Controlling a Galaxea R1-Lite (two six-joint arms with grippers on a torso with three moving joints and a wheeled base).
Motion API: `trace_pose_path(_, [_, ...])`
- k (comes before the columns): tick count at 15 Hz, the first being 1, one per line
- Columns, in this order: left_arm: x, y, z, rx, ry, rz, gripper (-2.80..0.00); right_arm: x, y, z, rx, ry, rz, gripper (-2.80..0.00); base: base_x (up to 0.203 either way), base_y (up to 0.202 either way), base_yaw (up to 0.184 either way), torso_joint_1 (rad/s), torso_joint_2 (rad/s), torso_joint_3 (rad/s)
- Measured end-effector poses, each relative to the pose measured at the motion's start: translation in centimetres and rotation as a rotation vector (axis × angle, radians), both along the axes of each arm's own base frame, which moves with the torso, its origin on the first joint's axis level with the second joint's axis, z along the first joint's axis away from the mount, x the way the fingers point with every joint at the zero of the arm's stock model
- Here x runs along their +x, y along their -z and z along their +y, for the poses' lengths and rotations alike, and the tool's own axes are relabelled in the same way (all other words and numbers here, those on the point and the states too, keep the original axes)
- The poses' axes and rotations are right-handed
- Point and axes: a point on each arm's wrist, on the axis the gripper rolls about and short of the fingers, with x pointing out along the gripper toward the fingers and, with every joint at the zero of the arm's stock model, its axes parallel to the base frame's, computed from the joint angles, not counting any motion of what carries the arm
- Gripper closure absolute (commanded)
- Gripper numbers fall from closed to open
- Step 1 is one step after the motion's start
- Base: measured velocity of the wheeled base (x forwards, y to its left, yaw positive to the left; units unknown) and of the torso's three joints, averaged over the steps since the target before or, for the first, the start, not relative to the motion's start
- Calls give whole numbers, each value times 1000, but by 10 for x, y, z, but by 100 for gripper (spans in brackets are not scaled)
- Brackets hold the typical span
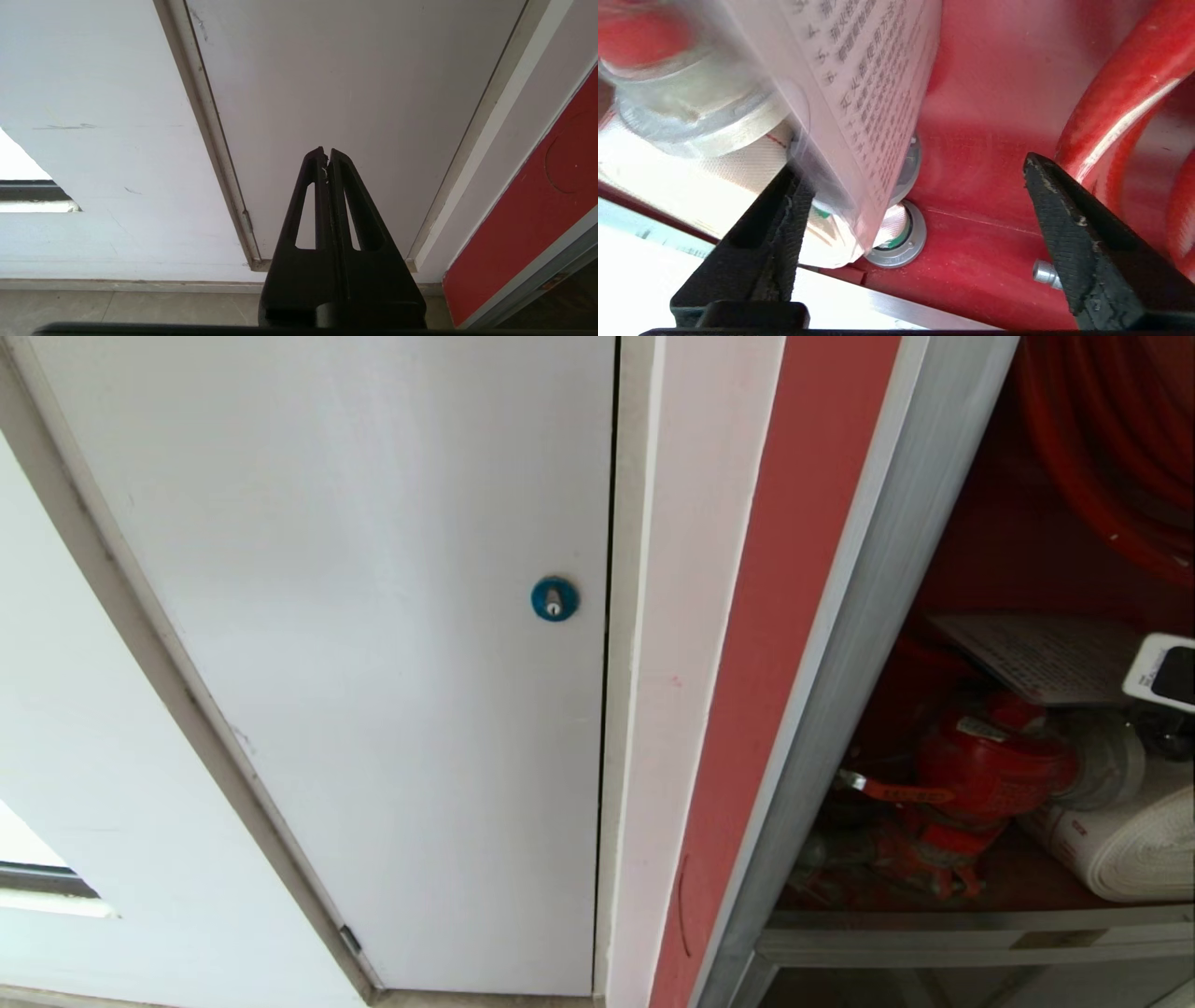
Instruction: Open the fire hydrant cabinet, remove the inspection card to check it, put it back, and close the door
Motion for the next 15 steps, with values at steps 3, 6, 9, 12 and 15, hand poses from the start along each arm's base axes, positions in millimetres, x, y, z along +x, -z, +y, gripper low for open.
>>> trace_pose_path(3, [0, 0, 0, 0, 0, 0, 0, -12, 3, 4, -20, -12, 5, -280, 0, 0, 0, 0, 0, 0])
trace_pose_path(6, [0, 0, 0, 0, 0, 0, 0, -27, 4, 8, -29, -13, -10, -280, 0, 0, 0, 0, 0, 0])
trace_pose_path(9, [0, 0, 0, 0, 0, 0, 0, -46, 3, 13, -55, -14, -26, -280, 0, 0, 0, 0, 0, 0])
trace_pose_path(12, [0, 0, 0, 0, 0, 0, 0, -71, 5, 20, -57, -11, -15, -280, 0, 0, 0, 0, 0, 0])
trace_pose_path(15, [0, 0, 0, 0, 0, 0, 0, -93, 3, 26, -61, -5, -26, 0, 0, 0, 0, 0, 0, 0])
